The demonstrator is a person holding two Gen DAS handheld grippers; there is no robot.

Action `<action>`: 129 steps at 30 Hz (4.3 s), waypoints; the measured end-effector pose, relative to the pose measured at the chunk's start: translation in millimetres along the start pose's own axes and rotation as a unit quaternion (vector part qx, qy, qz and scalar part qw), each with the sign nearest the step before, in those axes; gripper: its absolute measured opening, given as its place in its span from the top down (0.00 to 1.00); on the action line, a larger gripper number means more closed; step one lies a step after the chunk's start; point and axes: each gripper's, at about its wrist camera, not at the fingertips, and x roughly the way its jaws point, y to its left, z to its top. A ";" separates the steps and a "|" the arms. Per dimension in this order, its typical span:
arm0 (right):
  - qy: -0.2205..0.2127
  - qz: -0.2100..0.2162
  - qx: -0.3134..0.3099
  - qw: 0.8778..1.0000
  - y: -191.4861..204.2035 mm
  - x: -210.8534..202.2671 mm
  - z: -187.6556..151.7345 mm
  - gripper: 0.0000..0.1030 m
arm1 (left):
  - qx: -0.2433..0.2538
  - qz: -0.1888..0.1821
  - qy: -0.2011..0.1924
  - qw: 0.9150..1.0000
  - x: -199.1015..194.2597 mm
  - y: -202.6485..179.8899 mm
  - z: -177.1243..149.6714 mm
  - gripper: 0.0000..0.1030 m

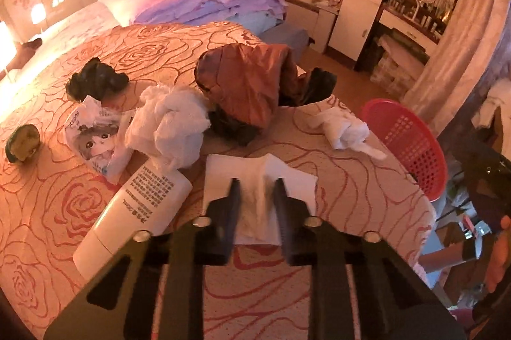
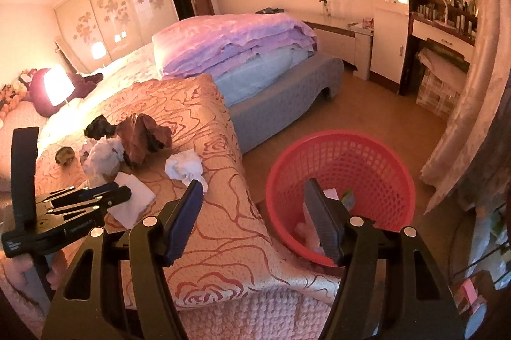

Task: Collect trash
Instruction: 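Grasp the crumpled white tissue with the right tool while the left tool holds the napkin, then carry tissue and napkin over the red basket and open both tools to drop them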

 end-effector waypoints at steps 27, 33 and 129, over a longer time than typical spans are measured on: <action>0.034 0.016 -0.085 0.996 57.7 52.0 12.0 0.38 | -0.026 -0.021 -0.100 0.994 -79.8 23.3 1.5 0.97; 0.043 0.020 -0.103 0.994 72.1 72.1 17.0 0.38 | -0.036 -0.019 -0.100 0.994 -80.7 35.3 1.2 0.97; 0.024 -0.092 0.098 0.991 -129.9 22.4 9.2 0.63 | 0.140 -0.152 0.020 0.978 49.7 -191.0 54.3 0.87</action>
